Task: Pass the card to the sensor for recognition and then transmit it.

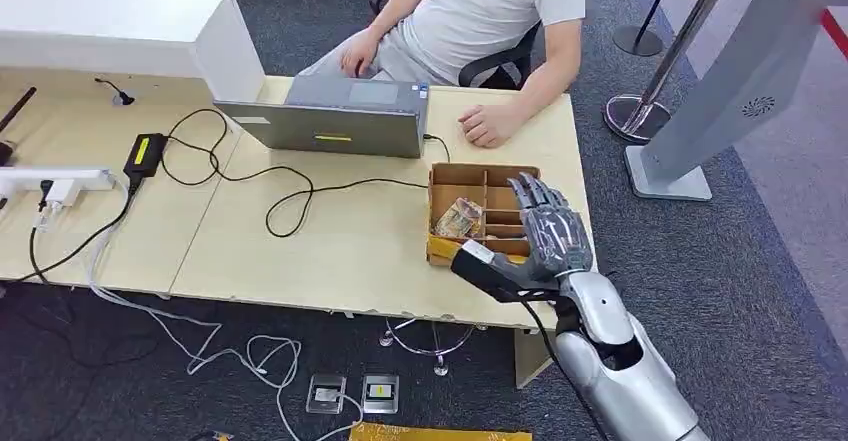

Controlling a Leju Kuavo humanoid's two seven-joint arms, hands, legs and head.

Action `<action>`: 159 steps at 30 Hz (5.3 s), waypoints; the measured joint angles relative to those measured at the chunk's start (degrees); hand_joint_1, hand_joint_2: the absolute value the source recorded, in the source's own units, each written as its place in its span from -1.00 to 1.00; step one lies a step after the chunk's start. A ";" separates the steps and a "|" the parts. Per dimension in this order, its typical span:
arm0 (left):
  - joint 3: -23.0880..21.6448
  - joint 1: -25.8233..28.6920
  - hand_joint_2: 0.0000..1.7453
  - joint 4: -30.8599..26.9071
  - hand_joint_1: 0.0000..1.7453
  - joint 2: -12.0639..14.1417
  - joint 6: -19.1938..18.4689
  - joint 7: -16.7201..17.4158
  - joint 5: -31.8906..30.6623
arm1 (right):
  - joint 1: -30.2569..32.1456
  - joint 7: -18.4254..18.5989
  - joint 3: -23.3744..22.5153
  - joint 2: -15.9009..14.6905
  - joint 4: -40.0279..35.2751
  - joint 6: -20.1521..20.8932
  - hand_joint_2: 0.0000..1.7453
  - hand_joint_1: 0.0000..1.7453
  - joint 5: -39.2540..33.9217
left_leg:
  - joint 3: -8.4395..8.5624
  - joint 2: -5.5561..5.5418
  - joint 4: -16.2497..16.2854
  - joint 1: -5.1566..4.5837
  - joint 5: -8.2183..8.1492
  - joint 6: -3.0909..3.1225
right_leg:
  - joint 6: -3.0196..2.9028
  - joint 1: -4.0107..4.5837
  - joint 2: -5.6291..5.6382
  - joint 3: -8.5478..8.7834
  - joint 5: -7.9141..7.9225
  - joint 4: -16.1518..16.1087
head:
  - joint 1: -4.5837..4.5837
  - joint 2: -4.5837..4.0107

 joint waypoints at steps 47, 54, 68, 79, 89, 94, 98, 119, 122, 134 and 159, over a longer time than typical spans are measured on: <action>-0.17 0.00 -1.00 0.02 -1.00 0.00 -1.05 -0.02 -2.99 | -0.63 1.09 -0.22 0.24 5.97 1.20 1.00 -1.00 0.13 | 0.00 0.00 0.00 0.00 0.00 0.00 | 0.00 0.00 0.00 0.00 0.00 0.00 | 0.00 0.00; -0.20 -0.16 -1.00 0.02 -1.00 0.00 -1.12 -0.02 -3.52 | -0.63 1.09 -0.15 0.68 6.51 1.20 1.00 -1.00 0.11 | 0.00 0.00 0.00 0.00 0.00 0.00 | 0.00 0.00 0.00 0.00 0.00 0.00 | 0.00 0.00; -0.26 -0.66 -1.00 0.02 -1.00 -0.02 -1.16 0.00 -4.00 | -1.90 0.39 -0.13 1.90 9.22 0.98 1.00 -1.00 0.11 | 0.00 0.00 0.00 0.00 0.00 0.00 | 0.00 0.00 0.00 0.00 0.00 0.00 | 0.00 0.00; -1.09 -1.10 -1.00 0.02 -1.00 -0.02 -1.51 0.07 -4.44 | -2.48 0.26 -0.13 1.92 11.04 0.81 1.00 1.00 0.11 | 0.00 0.00 0.00 0.00 0.00 0.00 | 0.00 0.00 0.01 0.00 0.00 0.00 | 0.00 -0.02; -1.18 -1.31 -1.00 0.02 -1.00 -0.02 -1.55 0.13 -4.59 | -2.55 0.20 -0.13 2.21 11.65 0.88 1.00 1.00 0.26 | 0.00 0.01 0.00 0.00 0.00 0.00 | 0.00 0.00 0.01 -0.01 0.00 0.00 | 0.00 0.00; -1.18 -1.32 -1.00 0.02 -1.00 -0.02 -1.55 0.13 -4.59 | -2.55 0.20 -0.13 2.21 11.67 0.88 1.00 -0.72 0.26 | 0.00 0.00 0.00 0.00 0.00 0.00 | 0.00 0.00 0.01 -0.01 0.00 0.00 | 0.00 -0.02; -1.20 -1.41 -1.00 0.02 -1.00 -0.02 -1.55 0.22 -4.63 | -2.56 0.18 -0.13 2.23 12.00 0.88 1.00 -1.00 0.50 | 0.00 0.00 0.00 0.00 0.00 0.00 | 0.00 0.00 0.00 0.00 0.00 0.00 | 0.00 0.00; -1.22 -1.81 -1.00 0.02 -1.00 0.00 -1.60 0.63 -5.38 | -2.75 -2.45 -0.15 3.72 17.44 -3.65 1.00 1.00 -0.83 | 0.00 0.01 0.00 0.00 0.00 0.00 | 0.00 0.00 0.01 -0.01 0.00 0.00 | 0.02 0.00; -1.22 -1.87 -1.00 0.02 -1.00 0.00 -1.64 0.68 -5.44 | -3.19 -2.78 -0.15 3.85 17.68 -3.80 1.00 1.00 -1.36 | 0.01 0.01 0.00 0.00 0.00 0.00 | 0.00 0.00 0.01 -0.01 0.00 0.00 | 0.00 0.00; -1.25 -1.87 -1.00 0.02 -1.00 0.00 -1.66 0.70 -5.59 | -4.04 -6.36 -0.15 6.75 26.23 -12.41 1.00 1.00 -3.47 | 0.03 0.01 0.00 0.00 0.00 0.00 | 0.00 0.00 0.01 0.03 0.00 0.00 | 0.00 0.00; -1.66 -2.04 -1.00 0.02 -1.00 -0.07 -0.96 0.66 -6.43 | -19.85 -11.93 -0.52 7.76 24.59 -21.05 1.00 1.00 -2.64 | 0.08 0.13 0.01 0.00 0.10 -0.09 | -0.11 0.00 0.14 0.01 0.14 0.02 | 0.02 0.00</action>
